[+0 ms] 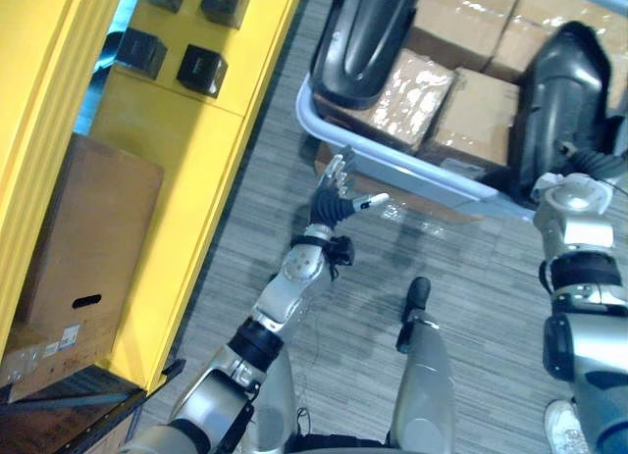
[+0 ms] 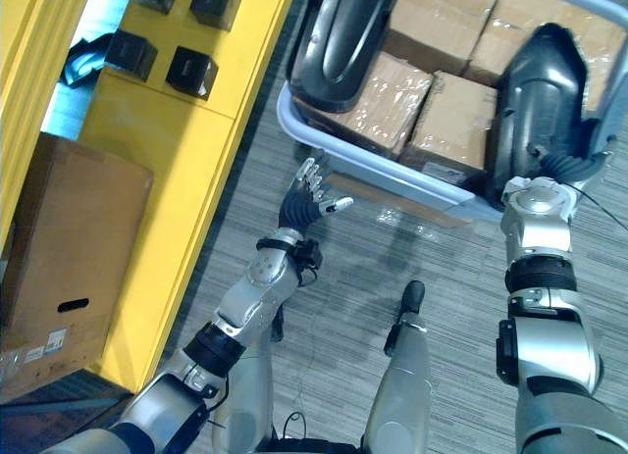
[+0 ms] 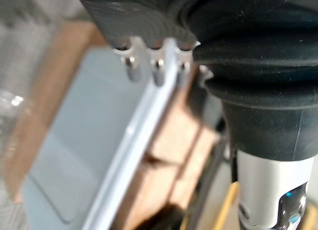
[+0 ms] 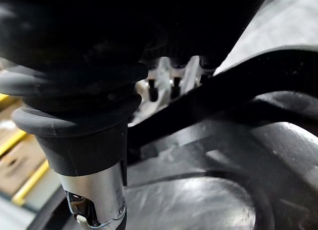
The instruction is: Walk over and take plastic housings, then place them on the shelf
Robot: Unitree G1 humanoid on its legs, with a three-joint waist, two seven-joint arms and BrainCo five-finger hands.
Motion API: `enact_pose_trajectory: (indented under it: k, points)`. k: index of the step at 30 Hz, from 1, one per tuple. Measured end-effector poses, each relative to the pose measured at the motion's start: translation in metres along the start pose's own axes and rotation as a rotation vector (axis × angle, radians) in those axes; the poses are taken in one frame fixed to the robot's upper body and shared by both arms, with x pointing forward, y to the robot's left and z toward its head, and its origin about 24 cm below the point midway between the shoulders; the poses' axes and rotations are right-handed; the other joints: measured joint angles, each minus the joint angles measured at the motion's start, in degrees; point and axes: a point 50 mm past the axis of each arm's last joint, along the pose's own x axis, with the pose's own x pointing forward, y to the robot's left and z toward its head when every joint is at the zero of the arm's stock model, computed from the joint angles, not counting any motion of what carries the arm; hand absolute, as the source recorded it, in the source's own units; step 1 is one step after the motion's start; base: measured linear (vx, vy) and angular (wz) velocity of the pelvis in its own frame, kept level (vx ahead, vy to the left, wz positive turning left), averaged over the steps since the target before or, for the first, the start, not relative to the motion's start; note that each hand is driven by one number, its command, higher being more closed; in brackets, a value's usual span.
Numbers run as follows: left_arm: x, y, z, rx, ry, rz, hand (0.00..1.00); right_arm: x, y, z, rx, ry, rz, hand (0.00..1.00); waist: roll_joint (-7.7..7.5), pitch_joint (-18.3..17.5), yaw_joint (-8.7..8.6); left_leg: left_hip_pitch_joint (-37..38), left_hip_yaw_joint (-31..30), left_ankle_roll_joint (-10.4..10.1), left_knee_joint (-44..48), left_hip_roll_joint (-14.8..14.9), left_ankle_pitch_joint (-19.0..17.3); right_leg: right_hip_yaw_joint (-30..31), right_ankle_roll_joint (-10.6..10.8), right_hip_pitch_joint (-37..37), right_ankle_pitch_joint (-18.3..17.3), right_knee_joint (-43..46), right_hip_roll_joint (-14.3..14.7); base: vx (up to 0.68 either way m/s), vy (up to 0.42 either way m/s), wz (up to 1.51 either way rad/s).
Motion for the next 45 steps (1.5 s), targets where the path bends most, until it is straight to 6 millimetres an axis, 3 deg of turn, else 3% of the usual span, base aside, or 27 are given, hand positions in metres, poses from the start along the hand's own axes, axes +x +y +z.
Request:
enact_pose_trajectory:
  k: [3,6,7,11,14,20,28,31,38,42,45]
  points:
    - [-0.023,0.007,-0.025,-0.096,0.092,0.024,0.00,0.008,-0.014,-0.008,-0.023,0.035,-0.076,0.00,0.80,-0.1,0.78,0.0,-0.1,0.3,0.0,-0.8,-0.1,-0.1,0.3,-0.1,-0.7,1.0,-1.0,0.01,0.016,0.12]
    - [-0.039,0.012,-0.042,-0.162,0.154,0.040,0.00,0.023,-0.038,-0.010,-0.045,0.080,-0.151,0.00,3.05,-0.2,1.26,-1.0,-1.3,0.6,0.0,-1.8,0.3,-1.5,0.4,-0.1,-0.8,1.2,-1.8,0.00,0.018,0.21]
    - [-0.042,0.013,-0.045,-0.169,0.166,0.050,0.00,0.027,-0.045,-0.011,-0.050,0.093,-0.175,1.00,3.88,0.0,1.53,-1.1,-1.4,0.7,-0.2,-2.2,0.5,-1.6,0.4,-0.1,-0.8,1.3,-2.2,-0.01,0.017,0.23]
    - [-0.051,0.016,-0.053,-0.194,0.183,0.073,0.00,0.033,-0.055,-0.010,-0.042,0.113,-0.213,1.00,4.73,-0.4,1.82,-1.0,-1.4,0.9,-0.6,-2.7,0.9,-1.8,0.4,-0.1,-0.8,1.3,-2.8,-0.01,0.017,0.06]
    - [-0.053,0.011,-0.054,-0.198,0.179,0.031,0.00,0.041,-0.072,-0.018,-0.047,0.159,-0.249,1.00,4.89,-0.6,2.66,-1.1,-1.8,0.9,-0.8,-2.8,1.1,-2.4,0.4,0.0,-0.8,1.3,-2.9,-0.02,0.009,0.04]
    - [-0.057,0.011,-0.058,-0.201,0.187,0.031,0.00,0.052,-0.099,-0.026,-0.071,0.193,-0.288,1.00,6.10,-1.4,2.74,-1.7,-3.4,0.6,-2.3,-3.1,2.4,-4.2,0.4,0.2,-0.8,1.1,-2.9,-0.01,0.004,0.11]
    - [-0.061,0.014,-0.064,-0.202,0.196,0.052,0.00,0.054,-0.108,-0.038,-0.214,0.165,-0.288,1.00,8.16,-3.0,2.74,-0.8,-4.0,0.5,-3.6,-3.1,3.1,-5.3,-0.1,1.5,-0.4,-0.1,-2.7,-0.01,0.002,0.02]
    - [-0.061,0.016,-0.063,-0.201,0.192,0.061,0.00,0.053,-0.105,-0.038,-0.250,0.131,-0.282,1.00,8.29,-3.2,2.81,-0.7,-4.3,0.2,-3.7,-2.5,3.4,-5.8,-0.5,2.2,0.0,-1.2,-1.9,-0.03,0.004,-0.02]
    - [-0.064,0.024,-0.064,-0.198,0.191,0.096,0.00,0.043,-0.082,-0.042,-0.391,-0.004,-0.211,1.00,7.83,-4.1,3.04,1.5,-4.6,0.0,-4.4,-1.7,3.8,-6.3,-0.9,5.5,1.8,-4.1,-0.5,0.00,-0.004,-0.02]
    - [-0.062,0.038,-0.058,-0.184,0.158,0.141,0.00,0.040,-0.073,-0.036,-0.440,-0.074,-0.183,1.00,6.02,-4.1,2.67,2.9,-4.6,0.0,-4.3,-1.1,3.3,-6.7,-1.0,8.4,3.1,-7.1,0.5,-0.01,-0.002,-0.04]
    - [-0.061,0.050,-0.049,-0.112,0.131,0.147,0.00,0.037,-0.067,-0.033,-0.460,-0.110,-0.169,1.00,3.62,-3.8,2.09,4.4,-4.7,0.2,-3.4,-0.4,2.4,-7.4,-1.6,11.8,4.0,-10.8,1.8,-0.01,0.012,-0.09]
